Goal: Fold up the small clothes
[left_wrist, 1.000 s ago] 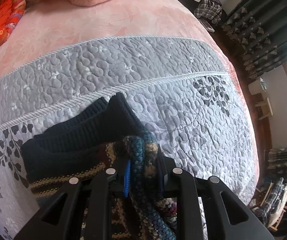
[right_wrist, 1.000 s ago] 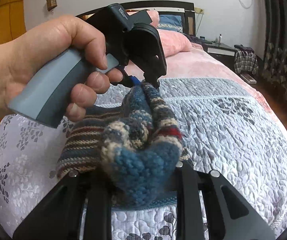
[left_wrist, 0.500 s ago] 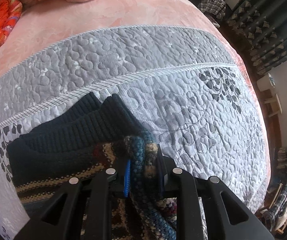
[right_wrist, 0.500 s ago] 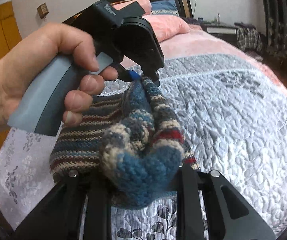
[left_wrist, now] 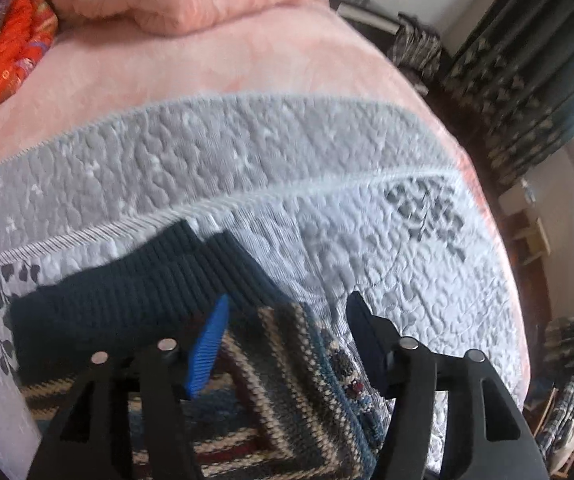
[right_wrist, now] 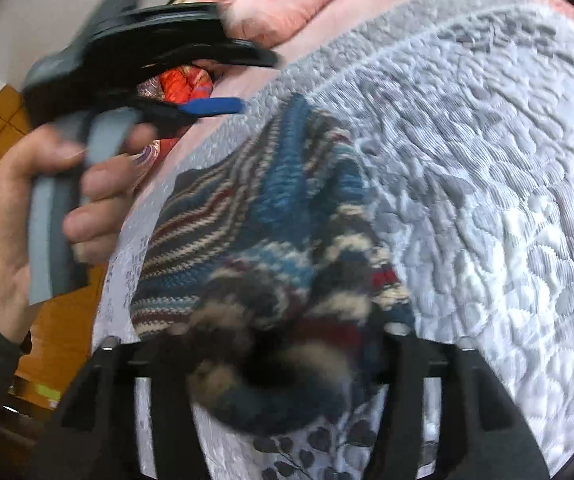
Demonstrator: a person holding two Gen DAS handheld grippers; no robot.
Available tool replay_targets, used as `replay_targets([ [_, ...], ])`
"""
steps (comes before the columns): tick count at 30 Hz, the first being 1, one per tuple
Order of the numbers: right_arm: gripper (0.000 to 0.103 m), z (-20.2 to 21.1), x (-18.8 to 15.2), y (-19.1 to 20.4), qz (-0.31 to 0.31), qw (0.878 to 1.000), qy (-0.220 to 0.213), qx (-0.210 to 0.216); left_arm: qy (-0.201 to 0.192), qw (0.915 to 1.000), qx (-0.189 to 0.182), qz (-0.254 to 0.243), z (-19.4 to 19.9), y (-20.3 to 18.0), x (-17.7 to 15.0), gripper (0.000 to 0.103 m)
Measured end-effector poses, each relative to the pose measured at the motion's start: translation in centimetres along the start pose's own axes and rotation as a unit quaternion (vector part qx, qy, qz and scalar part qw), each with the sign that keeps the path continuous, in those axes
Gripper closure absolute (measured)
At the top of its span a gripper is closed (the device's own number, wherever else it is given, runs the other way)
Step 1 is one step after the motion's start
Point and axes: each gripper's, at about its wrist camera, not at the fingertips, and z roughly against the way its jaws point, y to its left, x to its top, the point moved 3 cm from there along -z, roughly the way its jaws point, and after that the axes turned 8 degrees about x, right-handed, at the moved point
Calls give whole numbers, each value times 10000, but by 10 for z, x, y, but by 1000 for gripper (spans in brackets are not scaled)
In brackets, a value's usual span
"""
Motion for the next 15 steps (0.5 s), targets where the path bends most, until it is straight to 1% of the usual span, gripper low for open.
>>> replay_targets([
  [2, 39, -1, 6, -7, -143, 9993, 186, 295, -91, 9999, -41, 7, 10, 10, -3, 39],
  [4, 32, -1, 15, -13, -315, 9965, 368, 684, -137, 9998, -128, 3, 22, 24, -12, 39],
  [5, 30, -1, 19, -15, -400, 9946, 447, 843, -148, 9997, -177, 6, 26, 30, -17, 39],
  [7, 28, -3, 35, -23, -644, 9876, 632, 1287, -159, 9993, -344, 74, 37, 45, -30, 38],
  [9, 23, -7, 52, -29, -809, 9807, 784, 1597, -214, 9979, -567, 224, 52, 63, -49, 38],
  [10, 23, -13, 64, -33, -882, 9760, 944, 1752, -236, 9969, -690, 288, 58, 70, -58, 37],
  [12, 23, -24, 82, -34, -943, 9701, 1228, 1868, -252, 9947, -911, 412, 68, 83, -78, 37],
  [13, 24, -30, 90, -34, -964, 9679, 1323, 1907, -253, 9938, -967, 486, 71, 89, -87, 37],
  [14, 25, -39, 99, -32, -936, 9642, 1482, 1992, -232, 9917, -1097, 634, 74, 98, -100, 37],
  [15, 28, -44, 106, -31, -914, 9625, 1573, 2013, -207, 9901, -1193, 714, 74, 102, -107, 37],
])
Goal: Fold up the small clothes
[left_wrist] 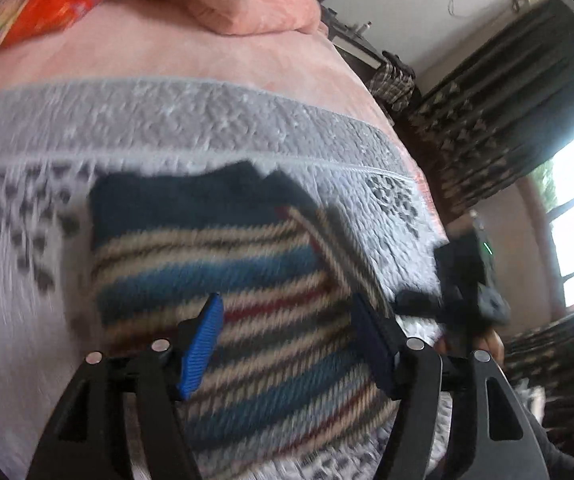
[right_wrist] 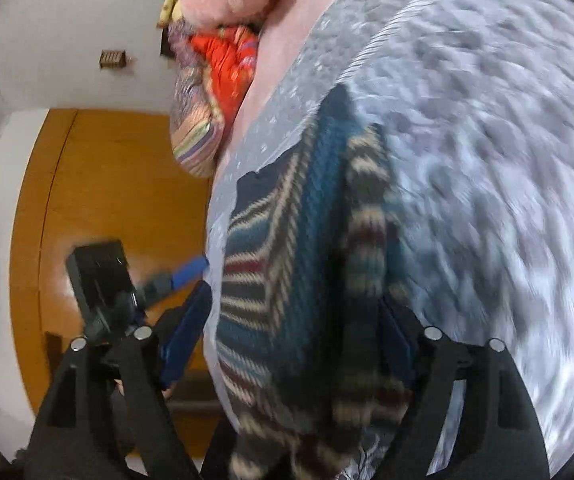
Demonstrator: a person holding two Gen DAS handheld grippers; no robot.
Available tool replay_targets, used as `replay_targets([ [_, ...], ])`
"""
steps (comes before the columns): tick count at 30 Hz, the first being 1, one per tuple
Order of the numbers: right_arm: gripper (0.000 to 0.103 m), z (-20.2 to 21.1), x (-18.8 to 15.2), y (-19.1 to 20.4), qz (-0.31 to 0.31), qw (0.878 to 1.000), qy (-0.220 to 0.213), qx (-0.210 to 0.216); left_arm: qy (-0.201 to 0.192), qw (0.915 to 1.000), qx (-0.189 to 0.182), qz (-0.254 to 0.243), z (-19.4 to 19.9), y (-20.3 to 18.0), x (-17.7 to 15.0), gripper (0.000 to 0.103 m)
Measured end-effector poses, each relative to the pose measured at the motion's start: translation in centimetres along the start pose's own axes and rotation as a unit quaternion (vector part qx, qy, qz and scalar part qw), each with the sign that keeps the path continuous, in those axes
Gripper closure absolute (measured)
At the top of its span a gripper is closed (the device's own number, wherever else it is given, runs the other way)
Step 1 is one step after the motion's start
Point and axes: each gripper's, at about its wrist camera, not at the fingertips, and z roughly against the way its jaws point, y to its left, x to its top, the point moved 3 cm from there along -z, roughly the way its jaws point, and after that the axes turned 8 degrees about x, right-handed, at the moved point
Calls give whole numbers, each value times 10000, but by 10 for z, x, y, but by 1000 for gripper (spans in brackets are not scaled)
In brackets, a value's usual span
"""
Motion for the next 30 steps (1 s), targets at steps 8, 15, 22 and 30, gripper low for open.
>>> replay_targets([
  [8, 84, -37, 19, 61, 1074, 9920, 370, -547, -109, 9983, -510, 268, 20, 19, -44, 37],
  [15, 86, -25, 17, 39, 910, 9935, -173, -656, -261, 9964, -644, 479, 38, 36, -49, 37],
  [22, 52, -16, 20, -19, -113, 9995, -199, -223, -178, 9960, -749, 462, 30, 31, -53, 37],
  [30, 77, -35, 41, 6, 587, 9932, -117, -1002, 117, 9920, -1064, 663, 10, 31, -60, 37],
])
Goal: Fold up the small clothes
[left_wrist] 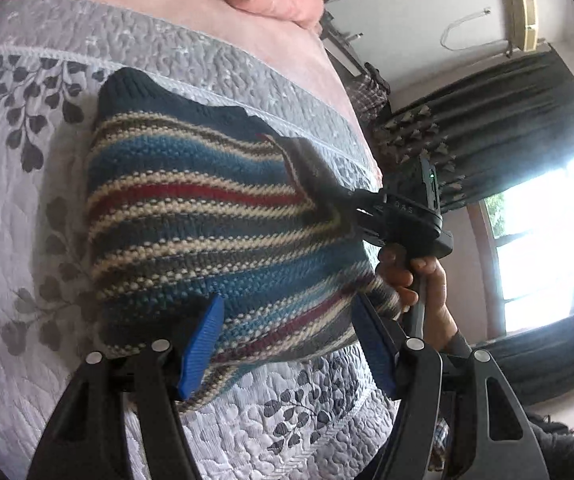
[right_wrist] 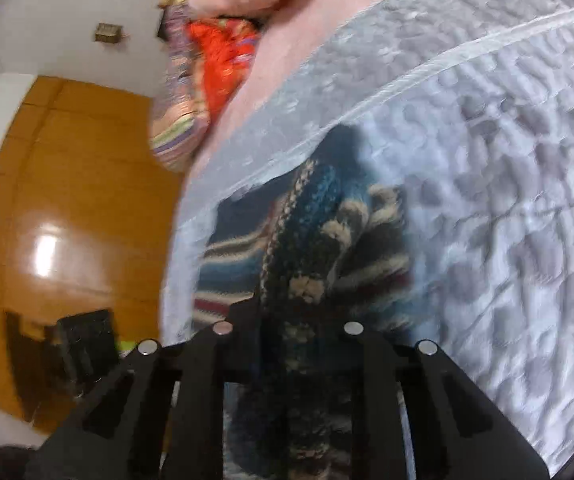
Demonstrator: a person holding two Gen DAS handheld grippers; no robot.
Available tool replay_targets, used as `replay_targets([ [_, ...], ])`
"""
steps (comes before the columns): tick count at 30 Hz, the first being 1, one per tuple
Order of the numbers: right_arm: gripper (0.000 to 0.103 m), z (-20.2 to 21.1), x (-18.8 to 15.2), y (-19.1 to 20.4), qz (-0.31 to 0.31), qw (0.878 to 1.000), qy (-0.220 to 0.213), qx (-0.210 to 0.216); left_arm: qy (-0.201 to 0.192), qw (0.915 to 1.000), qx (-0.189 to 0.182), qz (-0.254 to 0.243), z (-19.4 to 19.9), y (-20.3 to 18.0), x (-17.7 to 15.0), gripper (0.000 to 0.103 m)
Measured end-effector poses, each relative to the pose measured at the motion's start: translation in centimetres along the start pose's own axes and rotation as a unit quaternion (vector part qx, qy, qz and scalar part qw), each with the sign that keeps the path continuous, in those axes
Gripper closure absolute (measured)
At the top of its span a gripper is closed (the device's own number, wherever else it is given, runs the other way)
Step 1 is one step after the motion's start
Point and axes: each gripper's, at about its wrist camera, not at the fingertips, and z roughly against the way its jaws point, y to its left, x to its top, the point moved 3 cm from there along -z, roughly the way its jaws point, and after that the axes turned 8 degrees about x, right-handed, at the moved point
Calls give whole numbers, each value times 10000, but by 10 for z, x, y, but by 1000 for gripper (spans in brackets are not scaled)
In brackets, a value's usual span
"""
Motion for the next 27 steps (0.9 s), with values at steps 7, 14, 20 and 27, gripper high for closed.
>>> replay_targets([
  [7, 52, 65, -45, 21, 100, 9991, -377, 136, 7, 9998, -204, -38, 13, 1, 16, 37],
  [14, 80, 28, -97, 34, 277, 9956, 877, -200, 267, 9996, -74, -62, -8, 10, 44, 37],
  [20, 85, 39, -102, -25, -448, 9982, 330, -232, 392, 9991, 128, 46, -29, 12, 61, 38],
  [27, 84, 50, -99, -17, -332, 9991, 195, -180, 831, 9940, -263, -667, -31, -21, 25, 38],
])
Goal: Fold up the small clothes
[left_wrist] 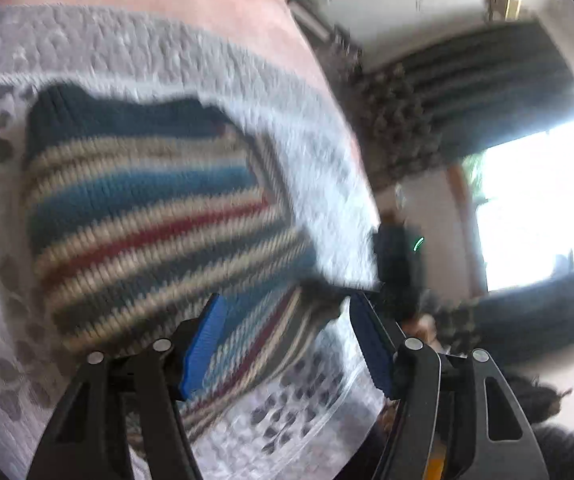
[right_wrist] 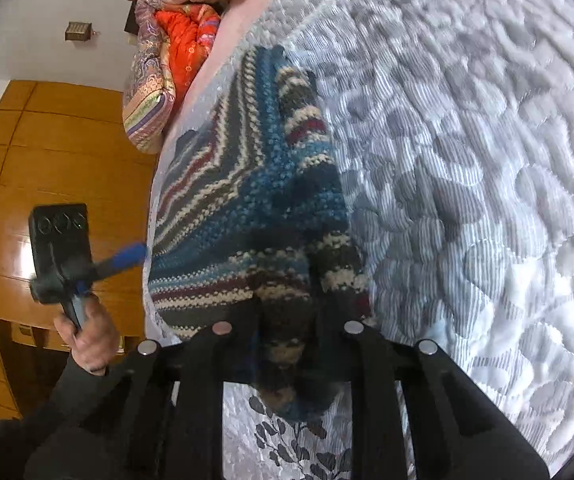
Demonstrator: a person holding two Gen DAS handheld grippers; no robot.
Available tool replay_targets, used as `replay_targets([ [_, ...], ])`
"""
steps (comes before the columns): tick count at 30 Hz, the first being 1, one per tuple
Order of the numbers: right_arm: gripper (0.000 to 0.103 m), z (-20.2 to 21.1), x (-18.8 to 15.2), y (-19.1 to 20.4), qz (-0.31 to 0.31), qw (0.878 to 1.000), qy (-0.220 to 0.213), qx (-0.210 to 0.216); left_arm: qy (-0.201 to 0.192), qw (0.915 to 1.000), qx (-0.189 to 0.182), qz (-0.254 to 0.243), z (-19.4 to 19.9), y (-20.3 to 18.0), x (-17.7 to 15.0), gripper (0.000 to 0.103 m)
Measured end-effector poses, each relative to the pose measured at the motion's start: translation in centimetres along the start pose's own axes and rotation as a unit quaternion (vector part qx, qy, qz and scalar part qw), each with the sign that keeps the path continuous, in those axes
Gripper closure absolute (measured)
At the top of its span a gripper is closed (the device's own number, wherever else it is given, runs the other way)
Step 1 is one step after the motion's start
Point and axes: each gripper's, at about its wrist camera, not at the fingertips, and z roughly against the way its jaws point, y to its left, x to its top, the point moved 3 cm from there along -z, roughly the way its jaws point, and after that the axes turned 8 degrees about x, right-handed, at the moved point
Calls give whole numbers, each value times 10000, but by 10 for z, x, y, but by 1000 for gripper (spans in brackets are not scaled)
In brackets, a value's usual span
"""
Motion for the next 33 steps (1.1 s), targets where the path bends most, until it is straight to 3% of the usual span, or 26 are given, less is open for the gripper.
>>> replay_targets([
  [1, 85, 2, -5, -2, -28, 10000, -22, -25, 62, 9998, 167, 51, -9, 8, -4, 38],
  [3, 85, 0, -10, -14, -293, 9995, -14, 83, 155, 9990, 188, 381, -24, 27, -6, 47],
  [5, 83, 1, -9, -8, -107, 9998, -5, 164, 86, 9984, 140, 536, -24, 31, -5, 48],
  [8, 68, 10, -3, 15, 136, 9994, 21, 309, -119, 9988, -127, 451, -6, 16, -9, 45],
  [9, 51, 13, 6, 24, 213, 9992, -37, 323, -144, 9988, -226, 410, -2, 12, -13, 45],
  [10, 44, 12, 14, 29, 225, 9993, -59, 300, -132, 9987, -337, 363, 0, 7, -19, 45],
  [12, 43, 2, 28, 31, 88, 9990, 101, 425, -8, 9987, -435, 273, -2, 2, -30, 45],
  [13, 45, -5, 33, 29, -15, 9989, 170, 442, 76, 9986, -472, 247, -6, 0, -35, 45],
  [14, 53, -11, 36, 26, -72, 9989, 252, 387, 168, 9985, -474, 225, -11, -1, -40, 45],
  [15, 85, -15, 37, 27, 107, 9994, 287, 176, 245, 9987, -384, 233, -18, 0, -44, 45],
  [19, 90, -4, 29, 8, 139, 9994, -180, -254, 443, 9971, -358, 507, -38, 13, -55, 49],
  [21, 89, -7, 20, -7, 35, 9996, -233, -160, 526, 9971, -344, 421, -42, 9, -58, 49],
  [24, 73, 2, 31, 12, 87, 9991, -288, 289, 500, 9980, -239, 312, -42, 7, -58, 49],
  [25, 56, 5, 41, 17, 46, 9987, -364, 358, 497, 9979, -239, 350, -44, 9, -56, 49],
  [26, 49, 6, 54, 22, -6, 9983, -440, 377, 498, 9978, -236, 364, -46, 10, -58, 49],
  [29, 46, -9, 84, 26, -178, 9984, -312, 427, 521, 9980, -139, 342, -50, 11, -59, 49],
  [30, 52, -19, 92, 26, -240, 9987, -165, 419, 533, 9980, -106, 328, -51, 10, -60, 49],
  [31, 80, -26, 96, 25, -200, 9993, -32, 321, 542, 9980, -88, 320, -52, 9, -59, 49],
  [32, 95, -29, 98, 28, -20, 10000, 23, 73, 553, 9980, -83, 309, -53, 9, -59, 49],
  [33, 95, -27, 98, 33, 244, 9996, -83, -143, 555, 9979, -93, 310, -53, 6, -61, 49],
])
